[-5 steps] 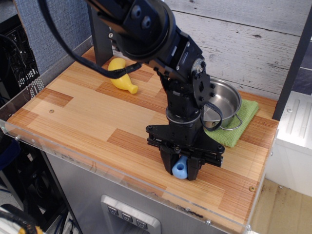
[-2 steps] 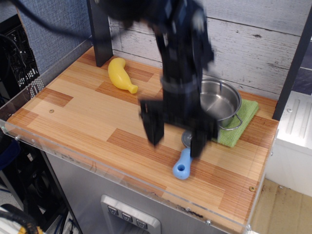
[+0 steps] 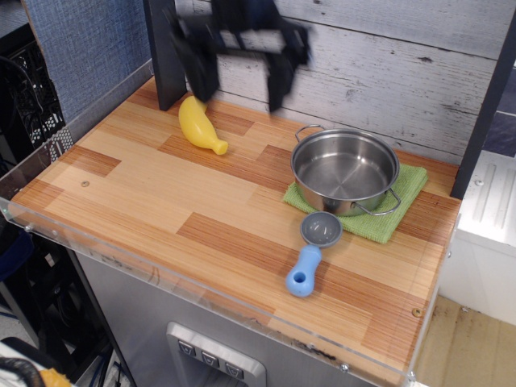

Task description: Move the blue ice scream scoop to beneath the pot.

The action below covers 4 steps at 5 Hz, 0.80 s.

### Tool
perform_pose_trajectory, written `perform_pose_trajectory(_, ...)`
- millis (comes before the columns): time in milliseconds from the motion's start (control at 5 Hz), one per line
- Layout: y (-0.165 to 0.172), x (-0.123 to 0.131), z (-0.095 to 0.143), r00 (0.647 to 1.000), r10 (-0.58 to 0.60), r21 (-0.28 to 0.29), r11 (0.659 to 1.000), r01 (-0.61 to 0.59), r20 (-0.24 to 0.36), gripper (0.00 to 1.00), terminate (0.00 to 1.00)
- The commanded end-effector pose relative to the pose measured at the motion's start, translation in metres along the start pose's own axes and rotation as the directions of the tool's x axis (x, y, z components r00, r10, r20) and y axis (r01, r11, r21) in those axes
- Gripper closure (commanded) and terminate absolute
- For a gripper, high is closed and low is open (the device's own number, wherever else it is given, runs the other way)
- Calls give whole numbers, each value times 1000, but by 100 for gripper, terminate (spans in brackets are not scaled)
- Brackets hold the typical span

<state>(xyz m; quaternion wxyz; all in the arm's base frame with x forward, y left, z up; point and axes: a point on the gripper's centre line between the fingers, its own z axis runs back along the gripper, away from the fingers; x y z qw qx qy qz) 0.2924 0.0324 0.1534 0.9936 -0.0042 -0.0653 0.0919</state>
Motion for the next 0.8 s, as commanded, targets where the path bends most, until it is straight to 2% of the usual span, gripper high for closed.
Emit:
perform_pose_trajectory(0, 9, 44, -9, 974, -226, 12, 974, 227, -33, 0, 0)
perform_pose_trajectory(400, 9, 44, -9, 974, -226, 12, 974, 227, -33, 0, 0)
perform_pose_trajectory(600, 9, 44, -9, 974, -226, 12, 974, 227, -33, 0, 100)
